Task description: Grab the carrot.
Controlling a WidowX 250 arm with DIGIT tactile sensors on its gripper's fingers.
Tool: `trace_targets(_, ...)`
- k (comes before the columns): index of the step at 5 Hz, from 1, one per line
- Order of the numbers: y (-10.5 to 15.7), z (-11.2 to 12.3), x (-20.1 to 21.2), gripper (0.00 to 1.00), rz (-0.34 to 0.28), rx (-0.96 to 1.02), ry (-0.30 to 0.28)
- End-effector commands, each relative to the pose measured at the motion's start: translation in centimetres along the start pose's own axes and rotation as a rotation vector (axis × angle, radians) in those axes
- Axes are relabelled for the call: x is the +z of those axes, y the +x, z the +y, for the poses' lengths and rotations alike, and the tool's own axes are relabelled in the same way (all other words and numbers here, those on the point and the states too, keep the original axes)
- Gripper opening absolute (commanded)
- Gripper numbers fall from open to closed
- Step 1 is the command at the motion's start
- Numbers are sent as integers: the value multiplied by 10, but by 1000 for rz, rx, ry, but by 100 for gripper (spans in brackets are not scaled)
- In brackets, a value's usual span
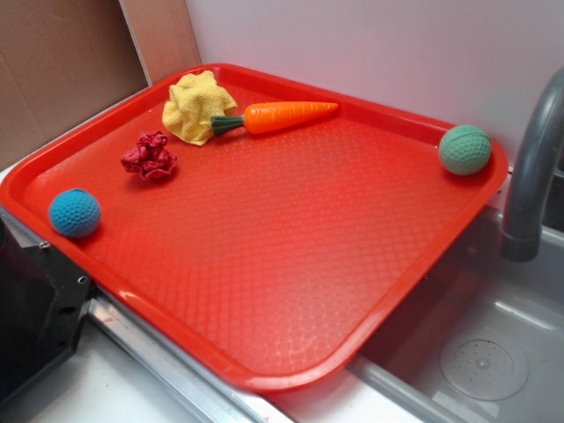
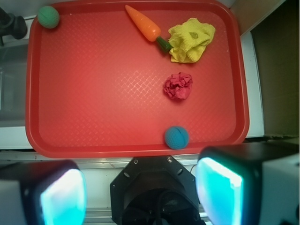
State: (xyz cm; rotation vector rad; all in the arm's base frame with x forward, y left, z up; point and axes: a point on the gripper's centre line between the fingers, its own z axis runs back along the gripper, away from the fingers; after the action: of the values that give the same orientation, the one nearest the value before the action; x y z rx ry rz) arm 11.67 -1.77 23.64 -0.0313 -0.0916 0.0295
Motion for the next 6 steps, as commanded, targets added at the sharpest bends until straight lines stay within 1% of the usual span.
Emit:
trace_targets(1, 0, 0, 0, 100, 0, 0, 0)
trace_targets(4, 10, 2, -8, 100, -20, -4, 5)
trace_targets(5, 21, 5, -17, 100, -25, -21, 9)
trace_targets(6, 37, 7, -29, 100, -51, -67, 31)
